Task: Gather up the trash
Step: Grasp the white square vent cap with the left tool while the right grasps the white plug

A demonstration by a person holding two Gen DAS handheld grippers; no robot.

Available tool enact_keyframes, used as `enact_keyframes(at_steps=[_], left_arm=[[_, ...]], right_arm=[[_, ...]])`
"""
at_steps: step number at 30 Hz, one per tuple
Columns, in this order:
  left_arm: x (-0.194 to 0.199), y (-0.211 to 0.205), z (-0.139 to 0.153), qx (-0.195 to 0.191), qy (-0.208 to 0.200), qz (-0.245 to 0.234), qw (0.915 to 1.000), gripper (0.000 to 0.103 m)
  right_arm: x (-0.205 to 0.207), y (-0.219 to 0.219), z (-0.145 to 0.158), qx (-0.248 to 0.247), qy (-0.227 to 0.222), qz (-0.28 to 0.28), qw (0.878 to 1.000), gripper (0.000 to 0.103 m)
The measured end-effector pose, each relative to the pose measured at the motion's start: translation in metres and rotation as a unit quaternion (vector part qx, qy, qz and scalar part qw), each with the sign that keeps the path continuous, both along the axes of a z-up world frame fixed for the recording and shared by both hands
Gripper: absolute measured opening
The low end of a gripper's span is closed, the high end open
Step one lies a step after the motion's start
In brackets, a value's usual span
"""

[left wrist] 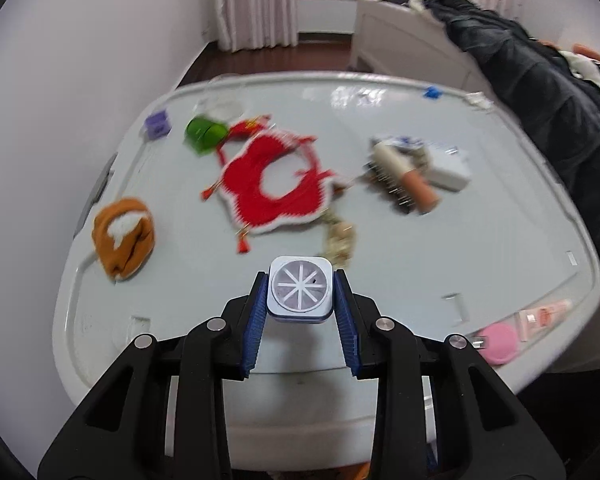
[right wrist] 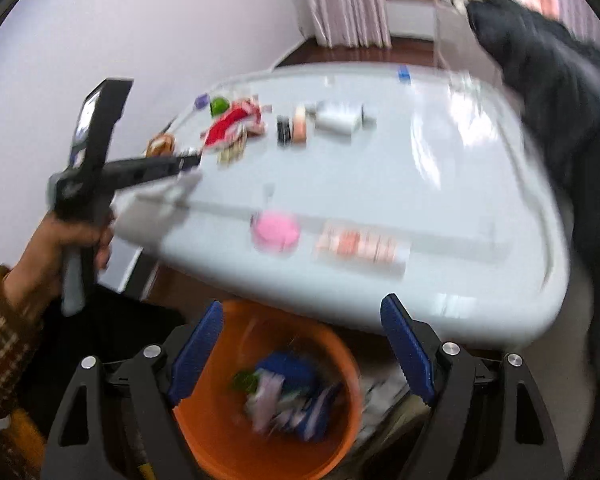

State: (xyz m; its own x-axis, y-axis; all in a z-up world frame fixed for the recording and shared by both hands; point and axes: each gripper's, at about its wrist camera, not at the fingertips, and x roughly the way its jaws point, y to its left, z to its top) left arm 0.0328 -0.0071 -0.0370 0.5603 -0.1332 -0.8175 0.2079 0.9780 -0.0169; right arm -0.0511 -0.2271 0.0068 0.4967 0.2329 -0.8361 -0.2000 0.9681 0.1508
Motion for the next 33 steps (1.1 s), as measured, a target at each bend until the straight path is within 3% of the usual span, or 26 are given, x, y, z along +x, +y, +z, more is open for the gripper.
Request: enact_keyframes(at_steps=[3,7,11,15,24,25,31,33], left_arm=[[-0.003,-0.006,0.008,-0.011,-0.009,-0.016,0.9998,0.032],[-0.002,-0.011,0.012,-0.027,-0.010,-0.029,0.9992,0.032],[0.001,-0.012,0.014,-0.040,-0.005,-0.034,0.9986,0.032],[0.004,-0.012,0.016,-0.041,-0.010,-0.037,0.9984,0.032],[0.006,-0.020,0.014,-0.043,-0.004,-0.050,0.9978,0.032],[0.006,-0.021,0.013,-0.043,-0.003,-0.050,0.9978,0.032],[0.004,-0.022,0.013,-0.045,0.000,-0.052,0.9976,0.032],[0.003,-0.024,0.014,-0.044,-0.001,-0.055,0.9975,0.032]], right_arm=[[0.045,0.008,0.013,-0.054,-0.049,0.038,0.997,0.080],[0.111,0.015,0.003,-0.132,-0.091,0.079,0.984,0.078],[0.167,0.019,-0.029,-0.155,-0.078,0.120,0.978,0.063],[0.208,0.027,-0.059,-0.138,-0.053,0.147,0.978,0.061],[0.244,0.049,-0.072,-0.138,-0.042,0.189,0.971,0.059],[0.246,0.048,-0.071,-0.132,-0.035,0.184,0.973,0.053],[0.234,0.041,-0.066,-0.131,0.011,0.117,0.984,0.049],[0.224,0.037,-0.063,-0.108,0.020,0.095,0.989,0.046]])
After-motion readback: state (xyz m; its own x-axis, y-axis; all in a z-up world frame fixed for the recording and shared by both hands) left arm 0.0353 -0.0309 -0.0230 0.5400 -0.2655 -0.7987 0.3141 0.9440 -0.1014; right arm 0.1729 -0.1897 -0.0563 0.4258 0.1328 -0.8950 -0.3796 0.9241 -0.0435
